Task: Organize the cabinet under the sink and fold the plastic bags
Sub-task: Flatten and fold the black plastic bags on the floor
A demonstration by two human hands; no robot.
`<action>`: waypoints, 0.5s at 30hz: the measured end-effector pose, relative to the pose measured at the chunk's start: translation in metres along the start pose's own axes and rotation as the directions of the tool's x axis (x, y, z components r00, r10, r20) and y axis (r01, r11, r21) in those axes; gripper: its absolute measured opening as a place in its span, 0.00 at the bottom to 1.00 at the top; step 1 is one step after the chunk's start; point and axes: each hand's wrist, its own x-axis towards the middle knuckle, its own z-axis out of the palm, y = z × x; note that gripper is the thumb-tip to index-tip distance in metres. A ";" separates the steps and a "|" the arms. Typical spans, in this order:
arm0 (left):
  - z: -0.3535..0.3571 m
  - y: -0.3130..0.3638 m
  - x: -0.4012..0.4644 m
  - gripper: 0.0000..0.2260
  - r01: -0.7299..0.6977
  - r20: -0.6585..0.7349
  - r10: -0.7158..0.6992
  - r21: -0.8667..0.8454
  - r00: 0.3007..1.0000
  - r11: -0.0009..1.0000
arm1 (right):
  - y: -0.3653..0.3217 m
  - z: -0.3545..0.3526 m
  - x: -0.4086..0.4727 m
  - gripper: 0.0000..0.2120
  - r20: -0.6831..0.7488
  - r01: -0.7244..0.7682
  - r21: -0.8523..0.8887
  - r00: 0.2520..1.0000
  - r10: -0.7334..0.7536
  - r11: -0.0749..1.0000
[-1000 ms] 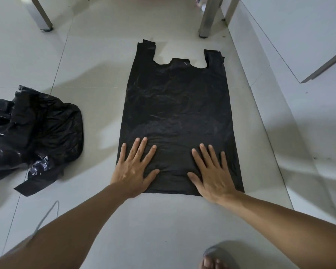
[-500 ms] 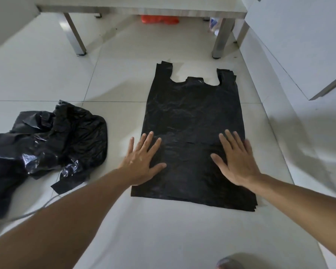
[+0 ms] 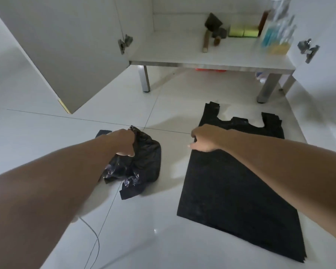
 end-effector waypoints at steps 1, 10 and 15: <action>0.006 -0.009 0.000 0.20 0.024 -0.009 -0.024 -0.021 1.000 0.999 | -0.010 0.004 0.005 0.24 0.016 0.010 -0.002 1.000 -0.010 1.000; 0.062 -0.044 0.002 0.20 0.168 -0.014 -0.172 -0.142 0.985 0.975 | -0.075 0.061 0.030 0.24 0.073 0.049 0.243 0.995 -0.069 0.969; 0.081 -0.046 0.007 0.07 0.170 -0.084 -0.187 -0.177 0.979 0.969 | -0.093 0.074 0.042 0.24 0.048 -0.019 0.522 0.999 -0.007 0.853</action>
